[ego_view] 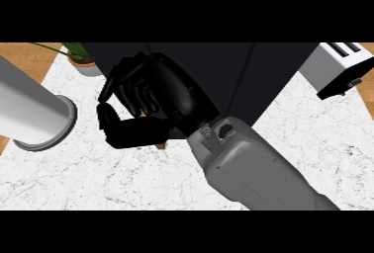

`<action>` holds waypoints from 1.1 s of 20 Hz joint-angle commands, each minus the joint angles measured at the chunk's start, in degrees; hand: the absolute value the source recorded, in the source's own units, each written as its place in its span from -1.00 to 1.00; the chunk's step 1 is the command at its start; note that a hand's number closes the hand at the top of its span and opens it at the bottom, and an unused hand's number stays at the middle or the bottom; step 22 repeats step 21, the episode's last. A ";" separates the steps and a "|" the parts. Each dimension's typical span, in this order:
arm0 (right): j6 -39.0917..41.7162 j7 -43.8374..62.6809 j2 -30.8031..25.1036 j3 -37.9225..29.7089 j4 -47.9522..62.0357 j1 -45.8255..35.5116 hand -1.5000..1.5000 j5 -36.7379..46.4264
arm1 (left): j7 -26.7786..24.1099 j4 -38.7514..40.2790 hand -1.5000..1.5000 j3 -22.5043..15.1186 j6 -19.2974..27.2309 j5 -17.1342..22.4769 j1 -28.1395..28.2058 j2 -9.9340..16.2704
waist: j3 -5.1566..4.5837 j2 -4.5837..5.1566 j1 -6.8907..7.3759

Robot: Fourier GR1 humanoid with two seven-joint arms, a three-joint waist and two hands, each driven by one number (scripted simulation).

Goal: Pick up the wine, place it into the cabinet and close the cabinet

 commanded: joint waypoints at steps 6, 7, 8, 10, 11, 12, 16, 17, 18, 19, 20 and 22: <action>6.32 -10.36 -3.49 -9.37 13.02 -2.66 1.00 -1.43 | 6.44 -3.51 -1.00 -6.23 5.48 -2.64 -6.42 -3.03 | 0.11 0.20 -0.85; 7.11 -12.83 -3.54 -10.47 16.08 -4.40 1.00 -1.74 | 5.52 -1.02 -1.00 -8.50 6.76 -5.73 -9.24 -3.69 | 0.08 0.53 -1.05; 7.38 -11.34 -4.78 -11.82 15.34 -4.42 1.00 -2.27 | 5.58 -2.24 -1.00 -7.58 5.25 -5.69 -6.50 -3.76 | 0.08 0.22 -0.54; 6.86 -13.86 -4.68 -9.31 14.88 -2.18 1.00 0.08 | 7.97 -2.37 -1.00 -7.92 8.53 -5.12 -10.14 -3.46 | 0.11 0.25 -1.25; 7.69 -15.46 -6.20 -11.74 17.86 -3.75 1.00 -0.75 | 7.06 -1.89 -1.00 -9.63 8.08 -6.12 -9.76 -4.43 | 0.09 0.58 -0.83; 9.24 -15.63 -6.84 -11.56 17.14 -3.07 1.00 -1.65 | 7.10 0.27 -1.00 -9.79 8.62 -6.06 -12.58 -4.70 | 0.07 0.65 -1.68; 9.37 -15.29 -7.91 -13.83 19.44 -6.89 1.00 -1.97 | 7.34 0.71 -1.00 -12.15 11.00 -8.33 -14.64 -6.15 | 0.05 0.87 -1.53; 8.63 -15.31 -7.19 -13.21 21.68 -7.36 1.00 -1.03 | 7.56 0.19 -1.00 -12.23 10.91 -8.29 -14.44 -6.14 | 0.03 0.91 -0.65; 9.23 -17.34 -7.88 -12.76 20.77 -5.45 1.00 -1.08 | 8.31 -0.34 -1.00 -12.72 12.41 -9.37 -15.72 -5.89 | 0.10 0.91 -1.25; 9.62 -17.03 -7.74 -12.98 21.85 -6.22 1.00 -1.47 | 7.63 1.33 -1.00 -14.03 12.31 -9.63 -16.54 -7.21 | 0.03 1.10 -1.30; 10.15 -15.87 -9.02 -14.35 20.14 -6.46 1.00 -2.61 | 7.36 1.11 -1.00 -13.80 12.25 -9.78 -15.95 -7.46 | 0.05 0.63 -1.34; 10.03 -17.66 -8.23 -13.07 21.30 -6.09 1.00 -1.66 | 7.42 2.76 -1.00 -13.98 12.04 -10.13 -17.61 -7.41 | 0.02 0.88 -1.41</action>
